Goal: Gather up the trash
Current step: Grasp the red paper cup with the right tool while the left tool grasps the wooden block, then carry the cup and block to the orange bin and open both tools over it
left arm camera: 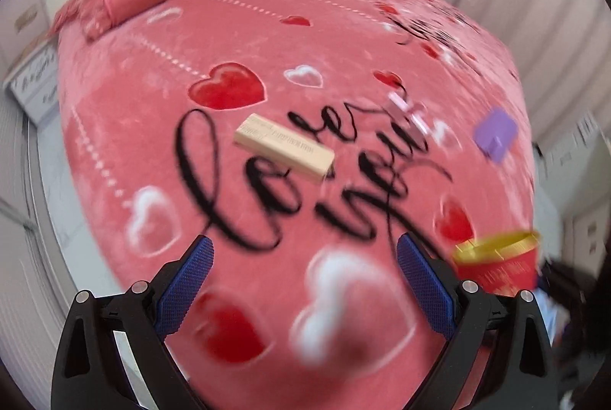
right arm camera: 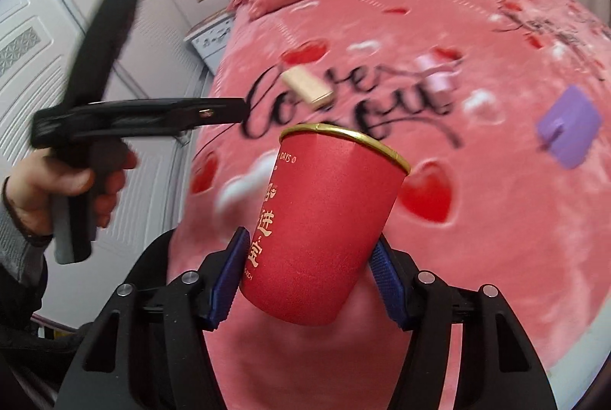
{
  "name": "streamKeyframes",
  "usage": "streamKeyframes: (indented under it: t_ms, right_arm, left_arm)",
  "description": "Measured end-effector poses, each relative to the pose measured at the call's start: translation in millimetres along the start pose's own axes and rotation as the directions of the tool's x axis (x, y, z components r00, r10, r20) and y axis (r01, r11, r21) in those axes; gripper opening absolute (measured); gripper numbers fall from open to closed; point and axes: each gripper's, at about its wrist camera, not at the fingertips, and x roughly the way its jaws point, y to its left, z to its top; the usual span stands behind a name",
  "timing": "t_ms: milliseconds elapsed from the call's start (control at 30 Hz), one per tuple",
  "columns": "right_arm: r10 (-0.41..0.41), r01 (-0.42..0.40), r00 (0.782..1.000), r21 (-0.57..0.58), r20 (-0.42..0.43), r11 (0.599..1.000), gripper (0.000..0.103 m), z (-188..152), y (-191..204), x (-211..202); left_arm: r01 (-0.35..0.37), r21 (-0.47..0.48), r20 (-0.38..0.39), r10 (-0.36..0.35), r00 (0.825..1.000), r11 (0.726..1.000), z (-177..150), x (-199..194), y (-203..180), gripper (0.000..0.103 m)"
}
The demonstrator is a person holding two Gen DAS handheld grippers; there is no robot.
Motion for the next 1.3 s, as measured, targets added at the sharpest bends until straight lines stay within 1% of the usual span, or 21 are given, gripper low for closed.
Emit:
streamKeyframes:
  t_ms: [67, 133, 167, 233, 300, 367, 400, 433, 467, 500, 533, 567, 633, 733, 833, 900, 967, 1033, 1167, 1233, 1300]
  right_arm:
    - [-0.003, 0.003, 1.000, 0.003, 0.015, 1.000, 0.062, 3.5, -12.0, -6.3]
    - [0.008, -0.008, 1.000, 0.004, 0.024, 1.000, 0.062, 5.6, -23.2, -10.9]
    - [0.009, -0.009, 1.000, 0.005, 0.029, 1.000, 0.063, 6.1, -28.9, -14.1]
    - [0.021, -0.021, 0.999, 0.006, 0.035, 1.000, 0.063, 5.5, -38.1, -18.0]
    - [0.027, -0.028, 0.999, 0.010, 0.040, 1.000, 0.063, 4.3, -48.1, -22.4]
    - [0.040, -0.041, 0.998, 0.018, 0.045, 0.999, 0.063, 1.9, -56.3, -27.1]
    - [0.044, -0.045, 0.998, 0.023, 0.049, 0.999, 0.063, 0.6, -59.6, -30.0]
    - [0.053, -0.054, 0.997, 0.029, 0.053, 0.998, 0.063, -1.1, -64.5, -33.0]
    - [0.055, -0.057, 0.997, 0.033, 0.055, 0.998, 0.063, -2.5, -66.7, -33.4]
    - [0.057, -0.059, 0.997, 0.036, 0.059, 0.998, 0.063, -4.0, -68.9, -35.6]
    - [0.060, -0.062, 0.996, 0.041, 0.063, 0.997, 0.063, -5.3, -72.1, -37.7]
    - [0.059, -0.063, 0.996, 0.048, 0.069, 0.997, 0.063, -6.8, -74.9, -40.2]
    - [0.059, -0.064, 0.995, 0.063, 0.079, 0.996, 0.063, -8.8, -80.8, -43.7]
    - [0.050, -0.057, 0.994, 0.067, 0.093, 0.996, 0.063, -10.2, -84.7, -47.6]
    - [0.050, -0.057, 0.994, 0.063, 0.096, 0.996, 0.063, -11.8, -84.1, -48.9]
    - [0.047, -0.053, 0.994, 0.055, 0.095, 0.997, 0.063, -13.1, -80.9, -48.9]
    - [0.035, -0.039, 0.995, 0.044, 0.093, 0.998, 0.063, -14.5, -76.7, -48.6]
    - [0.023, -0.026, 0.996, 0.032, 0.089, 0.999, 0.063, -15.4, -73.0, -47.9]
    - [-0.008, 0.008, 0.997, -0.008, 0.077, 1.000, 0.063, -18.5, -61.3, -47.2]
    - [-0.013, 0.014, 0.997, -0.017, 0.071, 1.000, 0.063, -20.7, -56.1, -47.7]
    - [-0.020, 0.022, 0.998, -0.031, 0.065, 0.999, 0.063, -23.5, -50.3, -49.0]
  left_arm:
    - [-0.047, -0.065, -0.008, 0.046, 0.999, 0.997, 14.0, 18.4, -6.4, 0.095]
    - [-0.103, -0.162, -0.019, 0.101, 0.995, 0.981, 24.9, 34.2, -6.6, 0.095]
    - [-0.134, -0.231, -0.030, 0.130, 0.991, 0.964, 29.8, 41.7, -5.1, 0.095]
    - [-0.177, -0.330, -0.047, 0.171, 0.984, 0.927, 36.6, 52.9, -3.8, 0.095]
    - [-0.256, -0.404, -0.078, 0.246, 0.966, 0.878, 43.1, 64.9, -3.8, 0.095]
    - [-0.314, -0.442, -0.090, 0.307, 0.947, 0.840, 47.8, 71.4, -3.3, 0.095]
    - [-0.349, -0.456, -0.099, 0.343, 0.934, 0.818, 49.5, 74.7, -2.2, 0.095]
    - [-0.361, -0.467, -0.110, 0.352, 0.930, 0.808, 51.3, 80.6, -0.2, 0.094]
    - [-0.334, -0.476, -0.107, 0.323, 0.940, 0.814, 52.3, 84.2, 0.3, 0.077]
    - [-0.298, -0.480, -0.108, 0.281, 0.954, 0.825, 51.7, 88.7, 0.2, 0.068]
    - [-0.294, -0.454, -0.117, 0.271, 0.955, 0.841, 51.2, 91.9, -3.2, 0.066]
    - [-0.284, -0.435, -0.102, 0.267, 0.958, 0.854, 50.9, 91.2, -5.7, 0.058]
    - [-0.240, -0.402, -0.081, 0.227, 0.971, 0.884, 46.5, 89.7, -5.6, 0.043]
    - [-0.187, -0.373, -0.069, 0.173, 0.982, 0.909, 38.1, 81.5, 5.5, 0.031]
    - [-0.123, -0.319, -0.068, 0.107, 0.992, 0.940, 26.2, 69.3, 11.0, 0.031]
    - [-0.097, -0.258, -0.066, 0.083, 0.994, 0.961, 18.1, 59.8, 9.2, 0.031]
    - [-0.063, -0.163, -0.066, 0.053, 0.996, 0.985, 4.7, 48.7, 2.7, 0.031]
    - [-0.039, -0.065, -0.080, 0.034, 0.996, 0.997, -5.8, 39.9, -4.8, 0.031]
    - [-0.010, 0.076, -0.110, 0.018, 0.994, 0.997, -32.0, 24.0, -19.3, 0.031]
    - [0.012, 0.130, -0.120, 0.004, 0.993, 0.991, -49.2, 12.5, -27.3, 0.031]
    - [0.028, 0.167, -0.123, -0.008, 0.992, 0.986, -54.9, 6.6, -33.1, 0.031]
